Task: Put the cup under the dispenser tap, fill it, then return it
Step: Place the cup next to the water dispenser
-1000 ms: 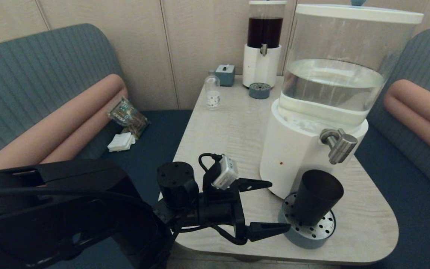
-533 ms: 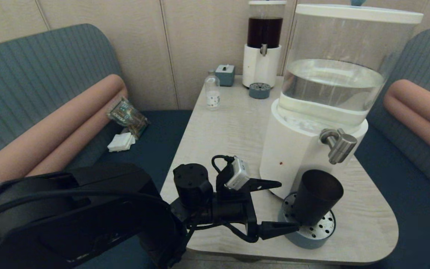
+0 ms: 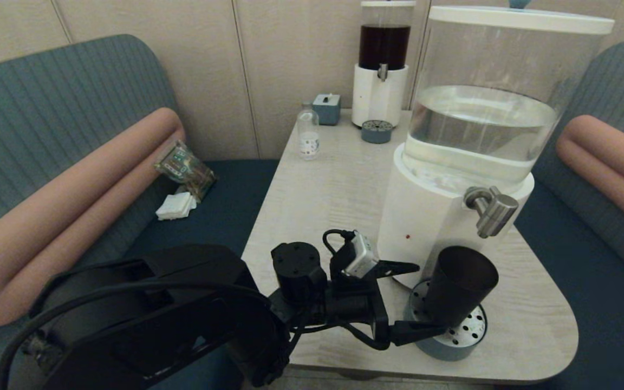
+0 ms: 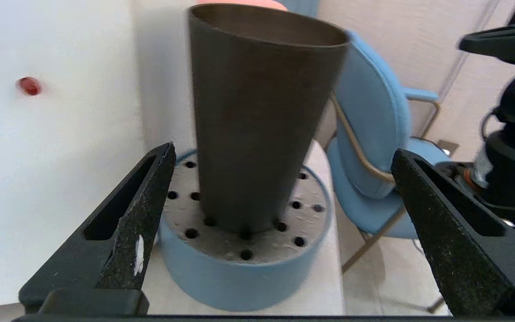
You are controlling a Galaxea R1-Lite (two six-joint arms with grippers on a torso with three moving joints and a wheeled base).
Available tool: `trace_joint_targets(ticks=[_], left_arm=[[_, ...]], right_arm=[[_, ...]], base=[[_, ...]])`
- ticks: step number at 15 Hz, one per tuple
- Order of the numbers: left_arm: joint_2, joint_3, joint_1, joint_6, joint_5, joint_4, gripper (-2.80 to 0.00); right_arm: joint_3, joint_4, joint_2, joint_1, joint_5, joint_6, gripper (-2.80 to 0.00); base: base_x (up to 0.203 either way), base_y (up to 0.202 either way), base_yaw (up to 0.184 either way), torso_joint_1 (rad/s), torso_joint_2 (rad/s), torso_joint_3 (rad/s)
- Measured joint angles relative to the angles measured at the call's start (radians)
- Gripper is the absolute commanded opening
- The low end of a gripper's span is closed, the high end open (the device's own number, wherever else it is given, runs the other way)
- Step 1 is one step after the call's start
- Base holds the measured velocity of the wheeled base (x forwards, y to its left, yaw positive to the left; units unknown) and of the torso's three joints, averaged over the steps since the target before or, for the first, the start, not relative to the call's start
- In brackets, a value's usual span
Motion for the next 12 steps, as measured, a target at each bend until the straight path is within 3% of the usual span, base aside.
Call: trace_joint_targets(ticks=[12], left_arm=[[0.084, -0.127, -0.004, -0.005, 0.064, 0.000, 0.00]], right_arm=[[0.000, 0.000, 0.000, 0.000, 0.000, 0.000, -2.80]], base=[[0.000, 0.000, 0.000, 0.000, 0.00, 0.000]])
